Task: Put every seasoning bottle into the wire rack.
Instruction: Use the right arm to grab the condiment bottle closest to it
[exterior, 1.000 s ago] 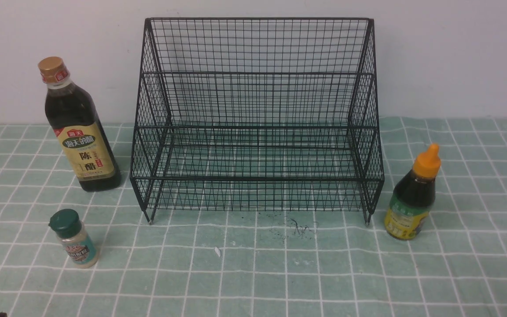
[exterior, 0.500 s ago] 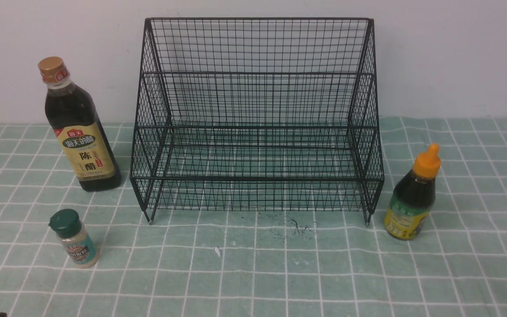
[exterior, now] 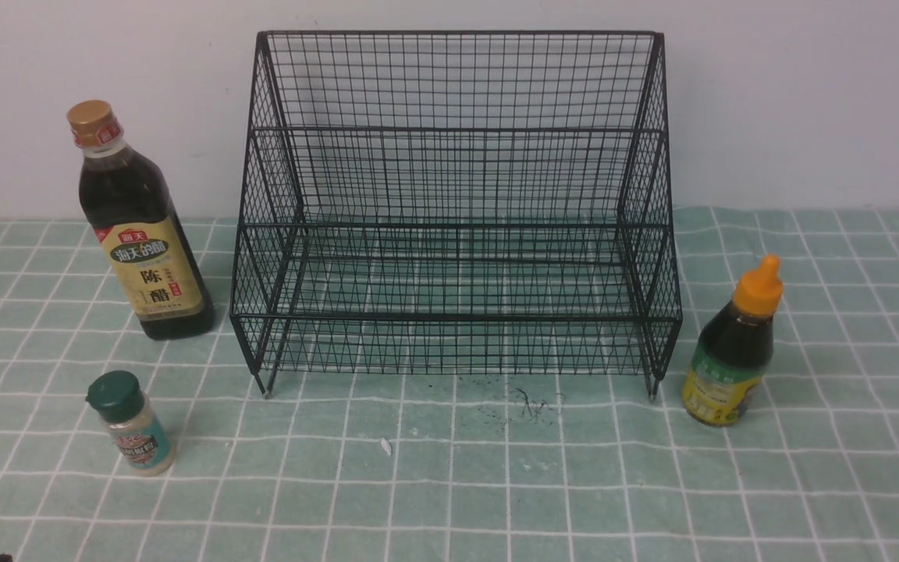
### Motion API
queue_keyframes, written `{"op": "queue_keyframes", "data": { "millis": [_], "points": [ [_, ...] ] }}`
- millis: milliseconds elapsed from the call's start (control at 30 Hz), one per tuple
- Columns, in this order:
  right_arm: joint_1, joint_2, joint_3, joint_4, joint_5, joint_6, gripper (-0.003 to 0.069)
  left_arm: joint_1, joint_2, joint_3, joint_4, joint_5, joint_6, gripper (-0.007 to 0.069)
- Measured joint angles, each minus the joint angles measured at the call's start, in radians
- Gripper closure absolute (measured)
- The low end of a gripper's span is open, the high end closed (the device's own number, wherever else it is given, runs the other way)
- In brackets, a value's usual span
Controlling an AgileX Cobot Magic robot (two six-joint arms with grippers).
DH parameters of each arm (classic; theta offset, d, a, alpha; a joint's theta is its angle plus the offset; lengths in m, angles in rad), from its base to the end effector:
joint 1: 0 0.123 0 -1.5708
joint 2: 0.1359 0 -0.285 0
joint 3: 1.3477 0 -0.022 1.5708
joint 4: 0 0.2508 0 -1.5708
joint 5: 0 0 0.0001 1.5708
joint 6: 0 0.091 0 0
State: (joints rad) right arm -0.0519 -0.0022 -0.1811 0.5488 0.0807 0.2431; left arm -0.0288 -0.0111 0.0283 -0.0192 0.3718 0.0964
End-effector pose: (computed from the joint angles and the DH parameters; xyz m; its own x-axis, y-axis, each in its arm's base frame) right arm 0.0426 0.0017 0.2673 0.1483 0.7033 -0.6953 -0.1346 0.7108 0.6904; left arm 0.0527 -0.0022 0.1708 -0.2934 0.0869 -0.9520 0.0586 0.9956 0.0728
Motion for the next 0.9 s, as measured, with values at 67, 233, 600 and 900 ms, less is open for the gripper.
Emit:
{"op": "queue_keyframes", "data": {
  "millis": [67,233,600,900],
  "points": [
    [0.000,0.057,-0.128,-0.057,0.086,-0.039,0.0672,0.000,0.000,0.000,0.000,0.001,0.000,0.0631],
    [0.000,0.350,-0.480,-0.148,0.487,-0.161,0.0672,0.000,0.000,0.000,0.000,0.001,0.000,0.0631],
    [0.000,1.081,-0.961,-0.243,1.025,-0.285,0.0655,0.000,0.000,0.000,0.000,0.001,0.000,0.0631],
    [0.124,1.507,-1.233,-0.320,1.104,-0.297,0.0412,0.000,0.000,0.000,0.000,0.001,0.000,0.0631]
  ]
}}
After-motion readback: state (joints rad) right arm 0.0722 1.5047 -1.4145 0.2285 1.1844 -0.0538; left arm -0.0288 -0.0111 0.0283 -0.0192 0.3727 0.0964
